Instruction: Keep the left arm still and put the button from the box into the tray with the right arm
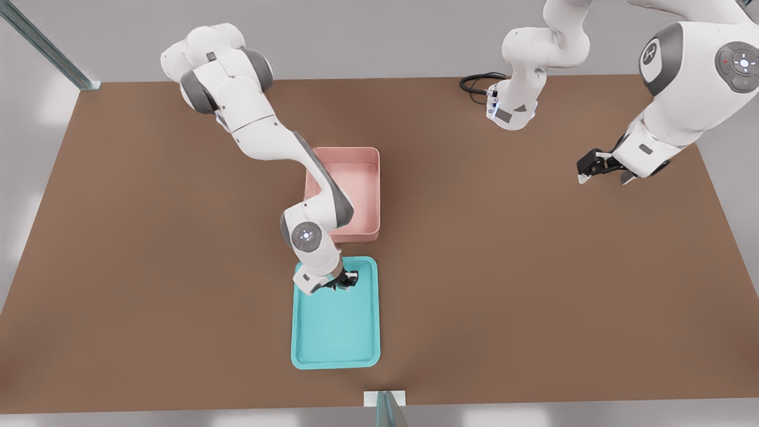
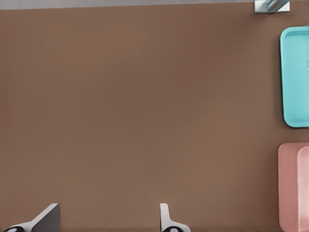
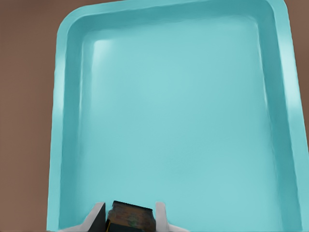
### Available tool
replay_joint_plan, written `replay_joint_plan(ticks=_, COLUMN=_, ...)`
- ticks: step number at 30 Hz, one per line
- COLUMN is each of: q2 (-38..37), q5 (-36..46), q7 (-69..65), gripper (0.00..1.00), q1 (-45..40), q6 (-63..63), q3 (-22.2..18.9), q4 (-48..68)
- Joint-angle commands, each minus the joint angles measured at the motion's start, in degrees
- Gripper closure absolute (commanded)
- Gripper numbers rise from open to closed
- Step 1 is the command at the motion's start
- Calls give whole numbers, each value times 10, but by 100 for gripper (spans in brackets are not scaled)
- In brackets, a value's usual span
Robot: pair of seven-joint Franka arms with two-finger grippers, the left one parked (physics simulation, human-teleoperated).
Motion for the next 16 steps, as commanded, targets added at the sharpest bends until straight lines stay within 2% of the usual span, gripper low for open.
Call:
replay_joint_plan(ticks=1, q2=24, q5=22, q7=-257, gripper=53, q1=-12, q6=-14, q3=0, q4=25)
replay_joint_plan(ticks=2, q2=23, q5=42, q7=-256, gripper=0, q1=-15, q6=-20, q3=0, q4=32)
replay_joint_plan(ticks=5, q2=16, q5=72, q7=-249, gripper=0, q1=-16, q6=-93, q3=-3, q4=73)
replay_joint_plan(ticks=6, q2=-29, q5=70, q7=-231, gripper=0, q1=-10, q6=-190, q3=-6, q4=101)
replay_joint_plan(ticks=7, q2=-132, q5=-18, q7=-154, gripper=0, q1=13, q6=-348, q3=-7, q4=104)
replay_joint_plan(ticks=8, q2=-202, q5=-89, q7=-112, gripper=0, q1=29, q6=-447, q3=-5, q4=95)
replay_joint_plan(ticks=9, q2=-314, q5=-158, q7=-125, gripper=0, q1=26, q6=-488, q3=2, q4=2)
replay_joint_plan(ticks=10, q2=-398, q5=-151, q7=-129, gripper=0, q1=3, q6=-496, q3=0, q4=-81)
replay_joint_plan(ticks=11, q2=-423, q5=-133, q7=-221, gripper=0, q1=-74, q6=-523, q3=-2, q4=-77)
replay_joint_plan(ticks=12, q2=-423, q5=-117, q7=-259, gripper=0, q1=-91, q6=-527, q3=-3, q4=-60)
replay_joint_plan(ticks=13, q2=-442, q5=-118, q7=-283, gripper=0, q1=-144, q6=-545, q3=-4, q4=-60)
replay_joint_plan(ticks=14, q2=-443, q5=-116, q7=-329, gripper=0, q1=-173, q6=-539, q3=-5, q4=-59)
replay_joint_plan(ticks=16, q2=-438, q5=-115, q7=-322, gripper=0, q1=-183, q6=-534, q3=-4, q4=-59)
